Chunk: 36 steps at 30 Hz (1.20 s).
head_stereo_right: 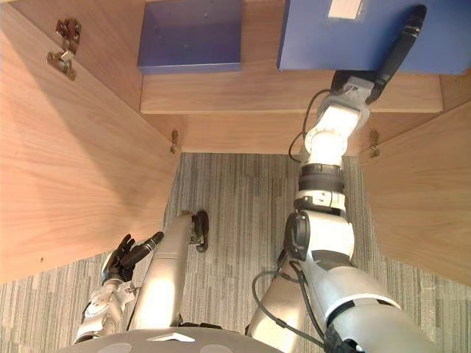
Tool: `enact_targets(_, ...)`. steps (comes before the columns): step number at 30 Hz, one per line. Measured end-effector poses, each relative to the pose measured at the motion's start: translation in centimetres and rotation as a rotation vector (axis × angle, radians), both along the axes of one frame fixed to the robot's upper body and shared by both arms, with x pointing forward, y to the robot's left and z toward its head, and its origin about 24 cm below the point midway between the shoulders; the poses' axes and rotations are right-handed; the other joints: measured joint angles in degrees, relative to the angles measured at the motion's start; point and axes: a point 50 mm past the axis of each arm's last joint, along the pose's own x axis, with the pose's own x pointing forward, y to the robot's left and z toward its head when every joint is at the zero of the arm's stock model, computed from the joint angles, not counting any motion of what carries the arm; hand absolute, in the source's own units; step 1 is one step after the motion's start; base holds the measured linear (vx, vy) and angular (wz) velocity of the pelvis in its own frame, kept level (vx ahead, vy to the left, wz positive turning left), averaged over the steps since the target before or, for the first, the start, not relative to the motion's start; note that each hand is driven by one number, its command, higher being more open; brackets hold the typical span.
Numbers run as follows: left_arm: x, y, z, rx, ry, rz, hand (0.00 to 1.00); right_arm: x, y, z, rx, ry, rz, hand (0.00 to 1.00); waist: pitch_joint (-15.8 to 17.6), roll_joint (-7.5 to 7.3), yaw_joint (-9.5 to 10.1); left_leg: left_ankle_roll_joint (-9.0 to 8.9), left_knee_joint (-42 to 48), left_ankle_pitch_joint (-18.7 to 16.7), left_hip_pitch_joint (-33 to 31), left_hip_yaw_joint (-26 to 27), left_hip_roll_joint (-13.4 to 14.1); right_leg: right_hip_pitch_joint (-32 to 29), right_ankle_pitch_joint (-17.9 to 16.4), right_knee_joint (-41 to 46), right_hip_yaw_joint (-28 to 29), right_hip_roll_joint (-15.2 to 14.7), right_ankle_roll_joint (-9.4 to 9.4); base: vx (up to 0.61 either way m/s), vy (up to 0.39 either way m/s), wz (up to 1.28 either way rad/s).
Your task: Walk over to the cabinet, pick up the folder, carry it to the office cabinet, place the folder inside the office cabinet, then close the office cabinet door
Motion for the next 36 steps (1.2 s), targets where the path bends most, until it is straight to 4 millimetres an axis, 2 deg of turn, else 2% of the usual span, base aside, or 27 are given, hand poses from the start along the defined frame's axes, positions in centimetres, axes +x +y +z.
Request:
enact_targets(3,0.0,-0.2,-0.1,0.024,0.023,-0.012,1.0,0.4,-0.6,2.4,0.05,-0.009,0.011,0.0,0.4,0.55,0.32,-0.25,1.7,0.4,-2.6,-1.5,-1.6,-1.1,-1.4,2.8,-1.3,-1.5,0.05,-0.04,-0.006,0.38)
enact_targets(5,-0.4,-0.6,-0.6,0.019,0.073,-0.036,1.0,0.3,-1.5,4.1,0.051,-0.007,-0.009,0.0,0.8,0.69,1.28,-0.32,2.2,0.6,-3.6,-2.1,-2.5,-1.7,-2.1,4.1,-1.8,-2.5,-0.01,-0.01,0.01,0.36)
enact_targets(9,-1.7,-0.9,-1.5,0.004,0.144,-0.051,1.0,-0.4,-2.8,8.5,-0.03,-0.003,-0.031,0.0,2.9,1.42,2.65,-0.53,3.1,1.3,-5.5,-3.4,-4.2,-2.2,-3.5,6.7,-3.2,-4.2,-0.09,-0.01,0.017,0.3)
enact_targets(12,-2.1,-0.8,-1.5,0.008,0.15,-0.046,1.0,-1.1,-2.5,11.6,-0.133,-0.027,-0.049,0.0,3.3,1.87,2.87,-0.95,3.6,2.3,-8.1,-4.3,-5.7,-4.1,-4.8,8.9,-3.6,-5.6,-0.15,-0.03,0.017,0.33)
enact_targets(13,-2.2,-0.7,-1.5,0.012,0.154,-0.042,1.0,-1.1,-2.5,12.0,-0.153,-0.023,-0.053,0.0,3.4,1.96,2.94,-1.06,3.9,2.4,-8.7,-4.7,-5.8,-4.3,-5.0,9.5,-4.0,-5.8,-0.3,-0.02,0.023,0.28)
enact_targets(16,-2.5,-0.5,-1.5,0.019,0.153,-0.035,1.0,-1.3,-3.1,12.2,-0.194,0.017,-0.089,0.0,3.4,1.98,3.43,-1.4,4.9,2.6,-9.4,-5.4,-7.3,-4.5,-6.6,12.1,-4.3,-7.3,-0.29,-0.02,0.02,0.32)
enact_targets(19,-2.5,-0.4,-1.4,0.016,0.15,-0.027,1.0,-1.6,-3.9,12.2,-0.19,0.025,-0.111,0.0,3.8,2.75,3.49,-1.87,5.5,3.0,-10.6,-6.0,-8.6,-4.8,-8.2,14.1,-4.6,-8.4,-0.06,-0.03,0.019,0.29)
enact_targets(21,-2.4,-0.4,-1.4,0.014,0.144,-0.024,1.0,-2.3,-5.1,12.5,-0.182,0.031,-0.148,0.0,4.4,3.94,3.76,-2.28,5.5,3.4,-11.6,-6.3,-8.7,-4.9,-8.4,14.8,-5.5,-8.9,-0.19,-0.03,0.032,0.24)
enact_targets(22,-2.4,-0.4,-1.4,0.014,0.145,-0.025,1.0,-2.7,-5.8,12.7,-0.174,0.033,-0.169,0.0,4.6,4.4,3.85,-1.83,5.5,3.9,-12.0,-6.3,-8.9,-5.0,-8.6,15.1,-5.8,-9.3,-0.25,-0.01,0.041,0.22)
enact_targets(27,-3.6,-0.7,-1.6,-0.001,0.159,-0.025,1.0,-4.7,-9.1,13.1,-0.113,0.023,-0.256,0.0,5.3,5.72,4.27,-1.62,5.3,5.0,-13.2,-6.1,-9.8,-6.4,-8.6,15.9,-5.5,-10.2,-0.24,0.01,0.041,0.11)
enact_targets(32,-4.4,-1.0,-1.8,-0.01,0.178,-0.044,1.0,-6.2,-11.2,13.2,-0.079,0.008,-0.323,0.0,5.3,5.92,4.07,-1.72,5.0,5.4,-13.5,-6.2,-9.9,-6.9,-8.6,16.1,-5.5,-10.3,-0.23,0.0,0.007,0.01)
enact_targets(36,-4.5,-1.0,-1.9,-0.017,0.183,-0.053,1.0,-7.0,-12.7,12.1,-0.012,0.0,-0.367,0.0,5.3,5.96,3.39,-1.73,4.9,5.6,-13.5,-6.1,-9.9,-6.9,-8.7,16.3,-5.4,-10.3,-0.08,0.01,0.026,0.01)
